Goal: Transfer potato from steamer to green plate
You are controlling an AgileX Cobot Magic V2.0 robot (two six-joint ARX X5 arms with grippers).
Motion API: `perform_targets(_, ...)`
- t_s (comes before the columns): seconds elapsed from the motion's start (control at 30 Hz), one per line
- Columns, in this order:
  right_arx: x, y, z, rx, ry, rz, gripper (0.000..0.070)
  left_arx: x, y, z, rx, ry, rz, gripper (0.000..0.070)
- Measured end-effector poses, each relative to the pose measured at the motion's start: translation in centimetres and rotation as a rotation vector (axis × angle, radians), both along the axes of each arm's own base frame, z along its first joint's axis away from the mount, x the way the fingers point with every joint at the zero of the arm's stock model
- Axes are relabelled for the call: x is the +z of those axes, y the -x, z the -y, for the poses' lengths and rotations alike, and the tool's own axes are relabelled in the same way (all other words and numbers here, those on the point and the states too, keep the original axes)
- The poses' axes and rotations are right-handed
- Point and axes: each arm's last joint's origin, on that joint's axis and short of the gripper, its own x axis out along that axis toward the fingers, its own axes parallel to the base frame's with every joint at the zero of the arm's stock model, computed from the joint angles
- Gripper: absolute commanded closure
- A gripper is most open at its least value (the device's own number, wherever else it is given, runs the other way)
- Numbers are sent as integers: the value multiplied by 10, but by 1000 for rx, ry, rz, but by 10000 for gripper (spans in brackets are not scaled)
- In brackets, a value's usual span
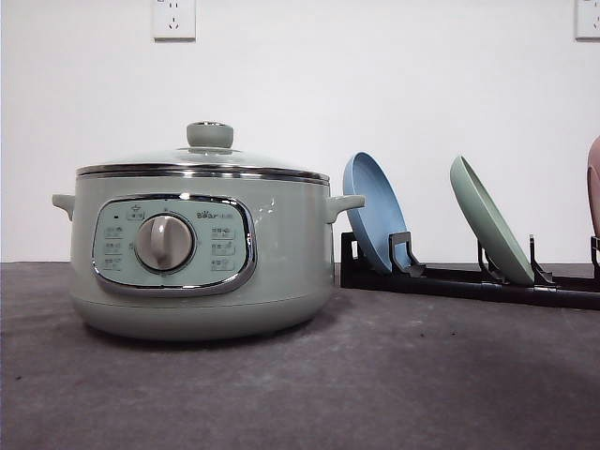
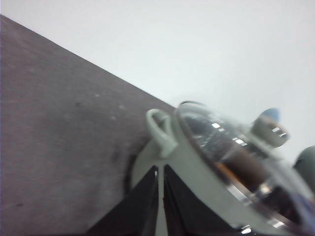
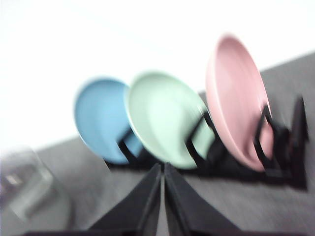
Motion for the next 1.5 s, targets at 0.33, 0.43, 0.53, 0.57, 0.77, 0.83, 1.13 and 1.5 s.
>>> perform_targets(0.33,85,6,-3,92,-43,-101,700,93,11,3,-43,12,21,688)
perform_targets(0.43,112,5,-4,117,-11,-94,700,113,9,5,-78,-38,-30,688)
perform_targets(0.53,135,6,-5,151,30,-76,700,137,7,7,-142,-88,-63,688)
perform_targets(0.57,142,6,-5,166,42,-71,700,145,6,8,-164,-103,-69,688)
perform_targets(0.77,172,12,-10,258,121,-70,700,194,-2,14,-293,-179,-55,688)
perform_targets(0.83,179,13,-13,303,147,-90,700,208,-4,17,-344,-197,-34,688)
perform_targets(1.13,209,13,-25,510,272,-161,700,240,-7,34,-620,-290,-37,686)
perform_targets(1.5,208,-2,-33,638,352,-266,685,237,-16,48,-773,-372,-26,623)
